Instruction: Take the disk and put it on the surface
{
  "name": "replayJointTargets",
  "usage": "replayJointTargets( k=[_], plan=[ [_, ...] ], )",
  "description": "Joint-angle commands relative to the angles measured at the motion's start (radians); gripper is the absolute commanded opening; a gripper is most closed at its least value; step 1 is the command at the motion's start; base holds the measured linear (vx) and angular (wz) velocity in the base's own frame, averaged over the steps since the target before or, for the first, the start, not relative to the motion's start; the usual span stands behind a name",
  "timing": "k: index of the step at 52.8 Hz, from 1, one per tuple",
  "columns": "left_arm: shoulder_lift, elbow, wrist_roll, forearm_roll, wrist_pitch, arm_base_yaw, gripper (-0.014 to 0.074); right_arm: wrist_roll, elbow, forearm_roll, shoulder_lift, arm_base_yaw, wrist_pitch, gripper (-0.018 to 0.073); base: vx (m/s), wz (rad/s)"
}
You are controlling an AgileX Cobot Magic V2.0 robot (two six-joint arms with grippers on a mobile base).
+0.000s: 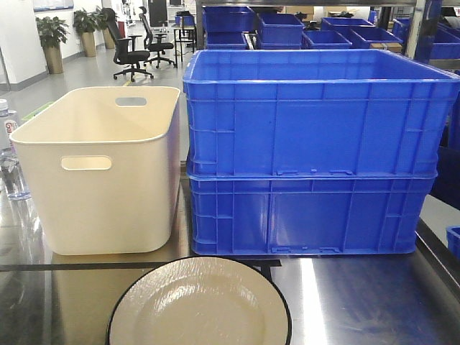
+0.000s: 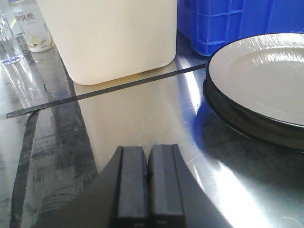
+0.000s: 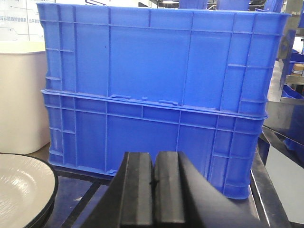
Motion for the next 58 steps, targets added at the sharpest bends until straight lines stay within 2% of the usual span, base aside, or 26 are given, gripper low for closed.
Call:
replayJointTargets(
  k=[1, 9, 14, 23, 32, 36, 58],
  plan=[
    [0.009, -0.025, -0.001, -0.015, -0.084, -0.008, -0.0008, -0.002, -0.031, -0.004, 0.0, -0.002, -0.087, -0.0009, 0.0, 0.0],
    [0.006, -0.005, -0.001, -0.014, -0.099, -0.008, -0.0008, -0.002, -0.031, -0.004, 0.0, -0.002, -0.087, -0.0009, 0.0, 0.0],
    [-0.041, 0.058, 0.004, 0.038, -0.151, 0.012, -0.0008, -0.002, -0.031, -0.004, 0.0, -0.002, -0.087, -0.0009, 0.0, 0.0],
    [-0.249, 0.266, -0.001, 0.045, -0.33, 0.103, -0.0008, -0.002, -0.031, -0.004, 0.0, -0.002, -0.088, -0.0009, 0.0, 0.0],
    [-0.387, 0.459, -0.035, 0.038, -0.404, 0.187, -0.0008, -0.002, -0.031, -0.004, 0.0, -0.002, -0.088, -0.0009, 0.0, 0.0],
    [-0.379, 0.45, -0.033, 0.044, -0.329, 0.194, -0.0008, -0.002, -0.031, -0.004, 0.0, -0.002, -0.089, -0.0009, 0.0, 0.0],
    [-0.38, 0.452, -0.033, 0.037, -0.321, 0.193, -0.0008, -0.002, -0.031, -0.004, 0.0, -0.002, -0.088, -0.0009, 0.0, 0.0]
  ],
)
